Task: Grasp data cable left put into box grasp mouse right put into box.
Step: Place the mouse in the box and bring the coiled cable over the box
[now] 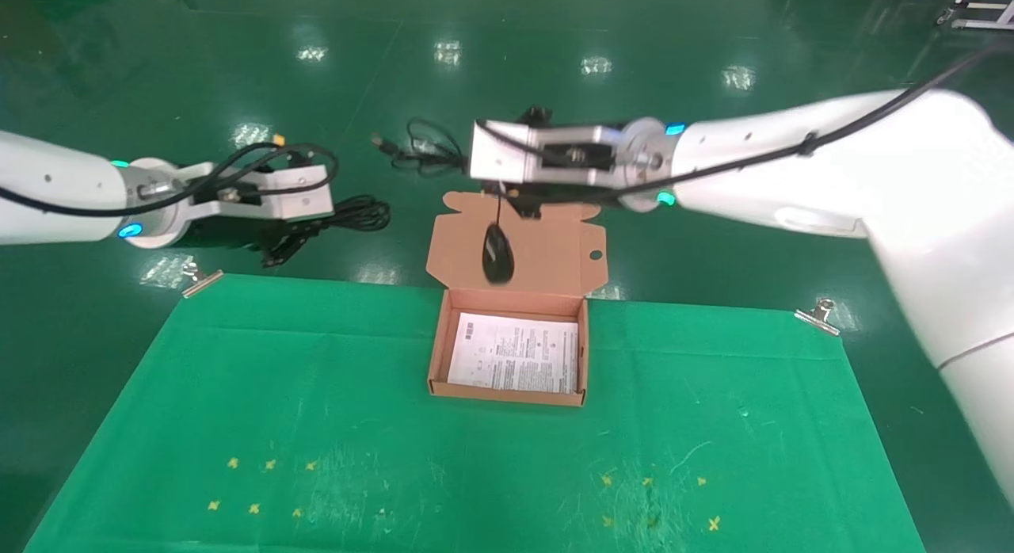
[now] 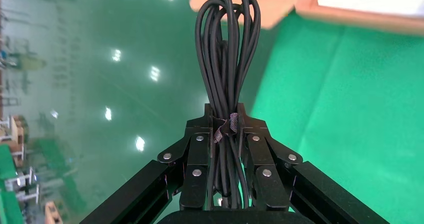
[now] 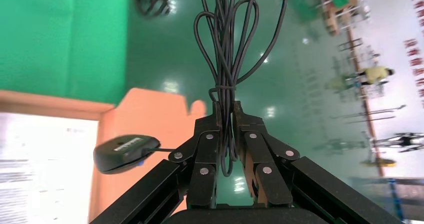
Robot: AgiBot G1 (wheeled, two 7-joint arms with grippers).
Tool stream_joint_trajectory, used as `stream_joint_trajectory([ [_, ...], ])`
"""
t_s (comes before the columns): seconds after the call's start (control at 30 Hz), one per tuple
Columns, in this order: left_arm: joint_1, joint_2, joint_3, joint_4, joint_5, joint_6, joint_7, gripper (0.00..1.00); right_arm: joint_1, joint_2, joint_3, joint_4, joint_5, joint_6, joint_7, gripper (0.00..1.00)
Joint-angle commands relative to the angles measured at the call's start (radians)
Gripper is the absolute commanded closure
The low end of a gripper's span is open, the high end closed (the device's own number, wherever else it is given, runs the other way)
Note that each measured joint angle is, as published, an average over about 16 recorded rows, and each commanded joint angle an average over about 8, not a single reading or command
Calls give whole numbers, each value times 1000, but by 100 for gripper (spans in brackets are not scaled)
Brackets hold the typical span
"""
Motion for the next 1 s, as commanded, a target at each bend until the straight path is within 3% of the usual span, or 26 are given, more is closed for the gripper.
stream_joint_trajectory([
  [0.03, 3, -8, 5, -4, 13, 10, -11, 100, -8, -11, -4, -25, 3, 1, -12, 100],
  [0.57, 30, -46, 28, -80, 86, 74, -106, 100, -84, -41, -99, -86, 118, 43, -7, 100],
  [1.0, 34, -49, 28, -94, 91, 77, -117, 100, -116, -43, -235, -207, 192, 151, 147, 100],
])
